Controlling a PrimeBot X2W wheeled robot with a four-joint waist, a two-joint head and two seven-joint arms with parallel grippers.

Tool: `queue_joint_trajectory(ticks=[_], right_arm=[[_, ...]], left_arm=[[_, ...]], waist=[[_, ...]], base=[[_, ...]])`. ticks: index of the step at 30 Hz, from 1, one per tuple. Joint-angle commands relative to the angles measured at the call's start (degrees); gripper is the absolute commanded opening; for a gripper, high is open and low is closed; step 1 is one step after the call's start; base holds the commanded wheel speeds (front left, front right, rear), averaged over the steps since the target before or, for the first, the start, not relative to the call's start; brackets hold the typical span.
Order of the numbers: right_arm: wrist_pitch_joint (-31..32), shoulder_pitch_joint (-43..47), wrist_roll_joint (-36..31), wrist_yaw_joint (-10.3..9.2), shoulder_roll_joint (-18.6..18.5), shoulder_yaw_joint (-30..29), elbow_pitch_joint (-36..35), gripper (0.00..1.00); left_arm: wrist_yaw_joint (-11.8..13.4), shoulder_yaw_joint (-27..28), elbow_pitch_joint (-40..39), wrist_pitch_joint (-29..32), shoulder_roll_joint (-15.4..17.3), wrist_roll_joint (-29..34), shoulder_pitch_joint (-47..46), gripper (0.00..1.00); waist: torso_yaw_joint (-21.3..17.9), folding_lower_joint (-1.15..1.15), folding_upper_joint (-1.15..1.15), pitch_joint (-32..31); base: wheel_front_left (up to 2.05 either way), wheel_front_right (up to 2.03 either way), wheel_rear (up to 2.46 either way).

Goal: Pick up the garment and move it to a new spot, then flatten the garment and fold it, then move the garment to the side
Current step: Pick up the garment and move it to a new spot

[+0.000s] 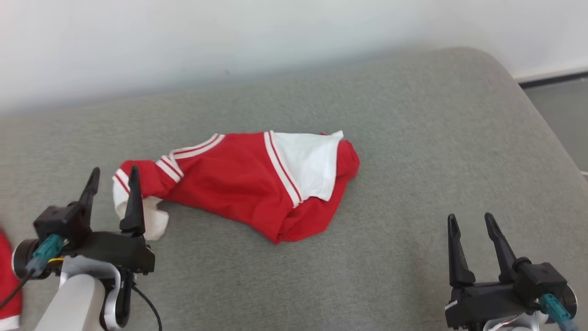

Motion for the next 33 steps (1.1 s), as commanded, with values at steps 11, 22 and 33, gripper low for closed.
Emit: queue_joint_trajectory(ticks=[11,22,33], right_arm=[[0.0,3.9,-1.1,0.05,0.0,0.0,-0.8,1.0],[0.0,6.1,-1.5,0.04,0.0,-0.5,-1.9,1.0],[0.0,7.0,-1.6,0.05,0.0,-0.7,-1.5,1.0]], left_arm=[[1.6,7.7,-14.0,-0.3,-0.7,6.8,12.6,1.0],[0.7,11.9,-22.6,-0.3,-3.3,11.6,24.0,1.0],[-0.8,13.5,-21.2,-0.3,-5.6,15.3,30.4,1.0]], waist=[[7.4,0.0,0.0,-6.9],[9.6,0.0,0.0,-8.2],[10.1,0.0,0.0,-8.1]], base=[[0.0,0.0,0.0],[0.0,0.0,0.0],[0.0,0.0,0.0]])
